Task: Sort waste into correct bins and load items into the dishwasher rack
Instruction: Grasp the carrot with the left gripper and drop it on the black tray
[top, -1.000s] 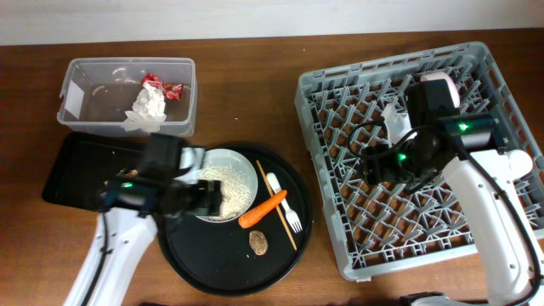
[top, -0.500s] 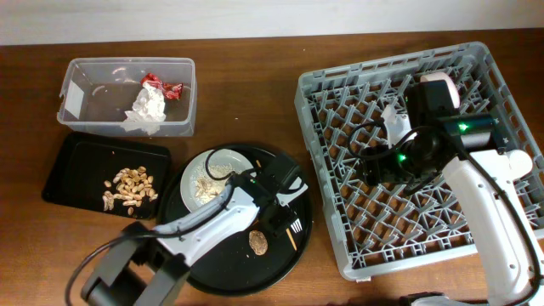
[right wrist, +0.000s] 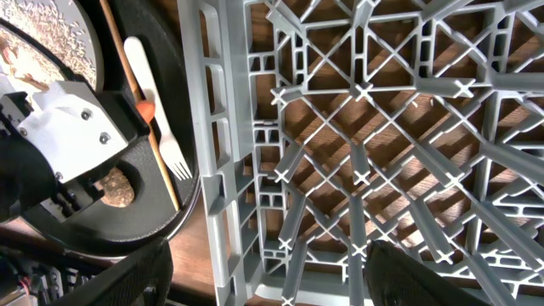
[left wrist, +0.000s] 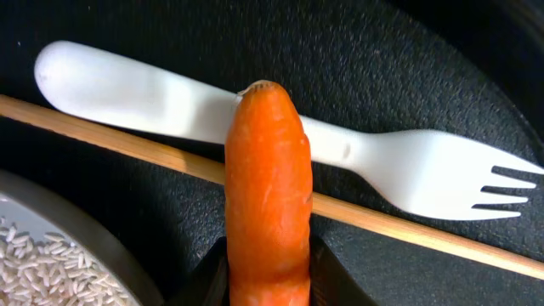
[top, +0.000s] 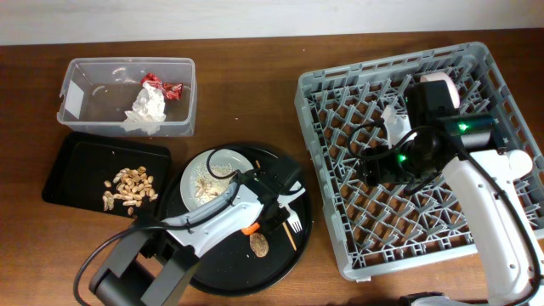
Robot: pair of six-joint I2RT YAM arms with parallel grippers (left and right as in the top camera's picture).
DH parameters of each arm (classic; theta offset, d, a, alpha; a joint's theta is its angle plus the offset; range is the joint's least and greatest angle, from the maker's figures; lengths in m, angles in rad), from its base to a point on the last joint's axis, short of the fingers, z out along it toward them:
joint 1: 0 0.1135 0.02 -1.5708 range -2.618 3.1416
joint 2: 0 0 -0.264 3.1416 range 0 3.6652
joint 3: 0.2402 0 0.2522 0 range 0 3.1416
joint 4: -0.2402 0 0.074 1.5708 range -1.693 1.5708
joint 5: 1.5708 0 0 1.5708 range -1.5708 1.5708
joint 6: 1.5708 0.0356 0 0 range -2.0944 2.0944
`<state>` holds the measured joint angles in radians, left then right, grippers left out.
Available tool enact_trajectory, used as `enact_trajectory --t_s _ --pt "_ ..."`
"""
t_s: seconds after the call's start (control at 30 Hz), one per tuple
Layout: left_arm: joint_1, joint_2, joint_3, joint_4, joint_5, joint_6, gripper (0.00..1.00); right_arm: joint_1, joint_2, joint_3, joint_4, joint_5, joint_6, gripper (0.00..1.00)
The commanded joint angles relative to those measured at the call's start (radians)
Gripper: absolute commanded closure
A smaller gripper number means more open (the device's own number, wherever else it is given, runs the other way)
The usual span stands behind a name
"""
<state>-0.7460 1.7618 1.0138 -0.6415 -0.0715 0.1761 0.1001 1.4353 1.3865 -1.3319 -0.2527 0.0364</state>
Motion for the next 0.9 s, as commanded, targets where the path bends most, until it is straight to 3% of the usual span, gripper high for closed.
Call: enact_trajectory --t_s 0.0,0.1,0.2,0.4,0.6,0.77,0.87 --pt "-0.004 0.013 0.150 -0.158 -0.047 0.002 0.99 0.005 -0.008 -0.003 -0.004 0.002 -0.010 0.24" --pt "0.003 -0.017 0.309 -0.309 -0.136 -0.006 0.99 0.005 -0.008 -0.003 -0.006 0.002 -0.010 0.23" --pt "0.100 -0.082 0.319 -0.316 -0.143 -0.072 0.99 0.005 -0.008 -0.003 -0.012 0.013 -0.010 0.23" --pt "0.626 -0.132 0.319 -0.339 -0.071 -0.180 0.99 0.005 -0.008 -0.003 -0.019 0.032 -0.010 0.23" --pt "1.087 -0.125 0.314 -0.325 -0.019 -0.450 0.99 0.005 -0.008 -0.003 -0.019 0.032 -0.010 0.23" --pt "1.207 -0.064 0.313 -0.271 -0.018 -0.592 0.99 0.005 -0.008 -0.003 -0.019 0.032 -0.010 0.23" --pt "1.214 0.002 0.313 -0.208 -0.021 -0.599 0.99 0.005 -0.008 -0.003 -0.019 0.032 -0.010 0.23"
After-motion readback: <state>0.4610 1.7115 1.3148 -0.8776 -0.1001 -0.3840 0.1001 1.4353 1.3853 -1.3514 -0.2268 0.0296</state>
